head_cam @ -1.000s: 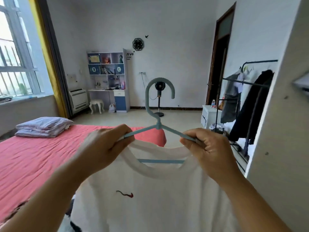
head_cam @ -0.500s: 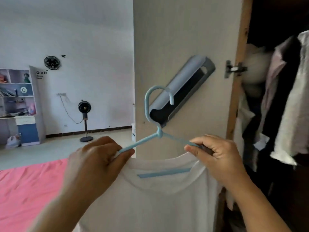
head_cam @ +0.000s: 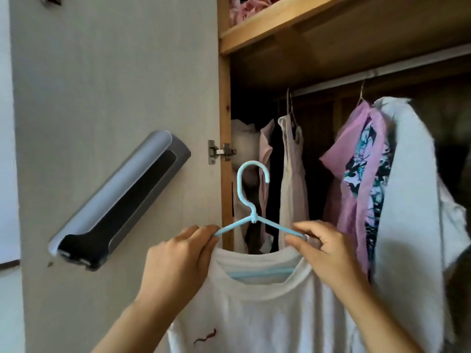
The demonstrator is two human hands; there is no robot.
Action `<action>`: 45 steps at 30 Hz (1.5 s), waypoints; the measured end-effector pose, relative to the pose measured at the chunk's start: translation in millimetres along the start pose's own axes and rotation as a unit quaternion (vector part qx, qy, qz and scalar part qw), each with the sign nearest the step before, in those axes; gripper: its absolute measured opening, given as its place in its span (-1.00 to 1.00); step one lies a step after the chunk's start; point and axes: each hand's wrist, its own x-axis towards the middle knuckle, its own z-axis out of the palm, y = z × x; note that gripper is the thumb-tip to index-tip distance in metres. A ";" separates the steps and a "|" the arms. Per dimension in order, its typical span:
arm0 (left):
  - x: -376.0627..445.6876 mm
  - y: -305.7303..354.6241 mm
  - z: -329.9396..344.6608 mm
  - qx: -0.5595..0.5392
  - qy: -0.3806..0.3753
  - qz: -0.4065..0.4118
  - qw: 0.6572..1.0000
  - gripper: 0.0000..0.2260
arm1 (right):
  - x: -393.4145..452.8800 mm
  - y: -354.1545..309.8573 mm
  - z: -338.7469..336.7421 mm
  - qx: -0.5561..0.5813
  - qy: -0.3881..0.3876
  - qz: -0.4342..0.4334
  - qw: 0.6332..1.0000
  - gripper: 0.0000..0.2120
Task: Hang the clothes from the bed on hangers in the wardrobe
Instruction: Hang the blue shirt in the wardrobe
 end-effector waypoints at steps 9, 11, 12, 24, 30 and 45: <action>94.1 14.5 55.3 0.030 0.079 0.017 0.996 -0.82 | 29.5 24.9 -38.9 -0.140 0.128 -0.010 0.982 -0.67; 123.3 18.8 64.9 0.049 0.072 0.010 0.996 -0.83 | 33.2 34.9 -42.2 -0.152 0.127 -0.008 0.980 -0.64; 136.2 20.8 69.1 0.062 0.067 0.003 0.996 -0.79 | 35.8 39.5 -42.9 -0.157 0.126 -0.007 0.980 -0.64; 261.8 56.4 150.1 0.163 0.083 -0.003 0.983 -0.67 | 161.3 111.6 -29.4 -0.131 0.166 -0.046 0.976 -0.81; 330.4 83.7 178.8 0.209 0.086 0.001 0.974 -0.71 | 231.3 148.7 -31.2 -0.137 0.170 -0.083 0.972 -0.90; 449.1 83.8 250.1 0.256 0.066 -0.010 0.964 -0.74 | 295.9 212.7 -39.0 -0.100 0.170 -0.121 0.973 -0.80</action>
